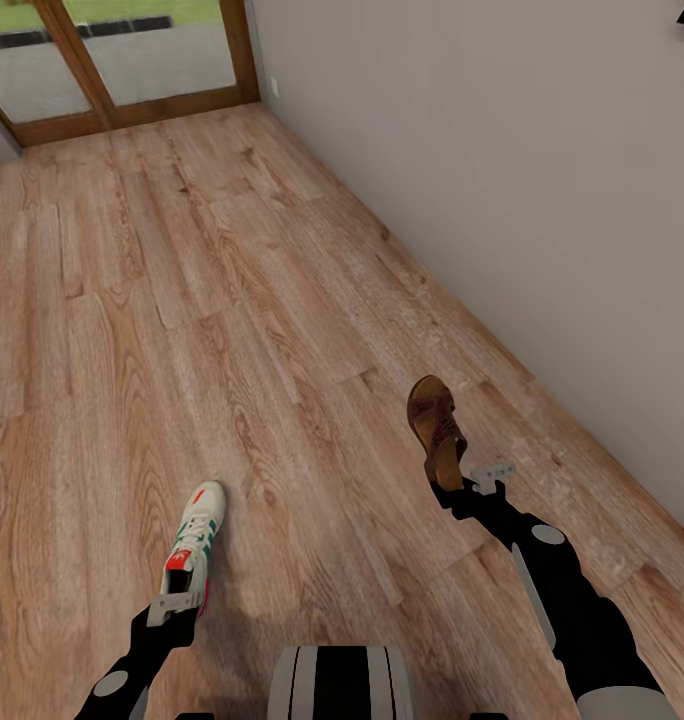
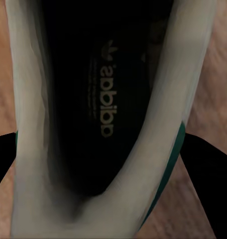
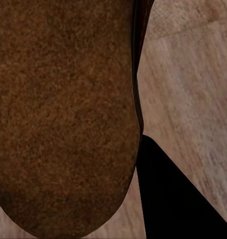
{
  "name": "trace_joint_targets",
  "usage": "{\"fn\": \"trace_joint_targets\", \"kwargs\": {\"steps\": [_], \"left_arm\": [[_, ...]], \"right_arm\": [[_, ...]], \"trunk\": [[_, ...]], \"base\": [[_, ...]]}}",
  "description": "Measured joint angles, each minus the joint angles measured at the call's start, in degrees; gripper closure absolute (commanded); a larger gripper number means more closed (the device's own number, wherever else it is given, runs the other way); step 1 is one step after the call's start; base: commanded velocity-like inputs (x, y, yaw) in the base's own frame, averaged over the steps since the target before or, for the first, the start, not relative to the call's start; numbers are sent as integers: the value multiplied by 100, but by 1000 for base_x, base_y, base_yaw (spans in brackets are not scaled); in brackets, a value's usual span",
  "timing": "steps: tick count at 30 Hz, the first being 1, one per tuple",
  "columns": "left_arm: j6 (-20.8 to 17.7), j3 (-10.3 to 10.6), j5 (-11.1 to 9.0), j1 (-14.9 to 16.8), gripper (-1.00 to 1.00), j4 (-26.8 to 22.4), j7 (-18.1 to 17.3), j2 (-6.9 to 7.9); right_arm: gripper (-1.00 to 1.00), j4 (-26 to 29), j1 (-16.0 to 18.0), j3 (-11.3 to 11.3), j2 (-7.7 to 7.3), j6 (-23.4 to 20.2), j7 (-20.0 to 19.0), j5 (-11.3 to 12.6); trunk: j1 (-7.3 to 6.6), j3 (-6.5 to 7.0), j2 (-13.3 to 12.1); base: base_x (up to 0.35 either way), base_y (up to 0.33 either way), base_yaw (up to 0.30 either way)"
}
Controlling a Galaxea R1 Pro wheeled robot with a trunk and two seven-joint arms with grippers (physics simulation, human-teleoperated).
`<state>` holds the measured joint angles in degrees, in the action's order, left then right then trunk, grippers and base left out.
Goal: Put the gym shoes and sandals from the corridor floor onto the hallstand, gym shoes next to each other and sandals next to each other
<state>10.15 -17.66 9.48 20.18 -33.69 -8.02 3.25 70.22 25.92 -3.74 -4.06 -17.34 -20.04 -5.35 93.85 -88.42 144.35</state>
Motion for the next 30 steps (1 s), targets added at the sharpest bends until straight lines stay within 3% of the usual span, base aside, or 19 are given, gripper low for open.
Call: {"fn": "trace_joint_targets", "kwargs": {"steps": [21,30], "left_arm": [[5,19,14,0,100,-2,3,-39],[6,10,12,0,100,-3,1,-38]], "right_arm": [[100,-8,0,7,0,0,0,0],[100,-8,0,7,1,11,0,4]], "trunk": [[0,0,0],[-24,199,-12]], "base": [[0,0,0],[0,0,0]]}}
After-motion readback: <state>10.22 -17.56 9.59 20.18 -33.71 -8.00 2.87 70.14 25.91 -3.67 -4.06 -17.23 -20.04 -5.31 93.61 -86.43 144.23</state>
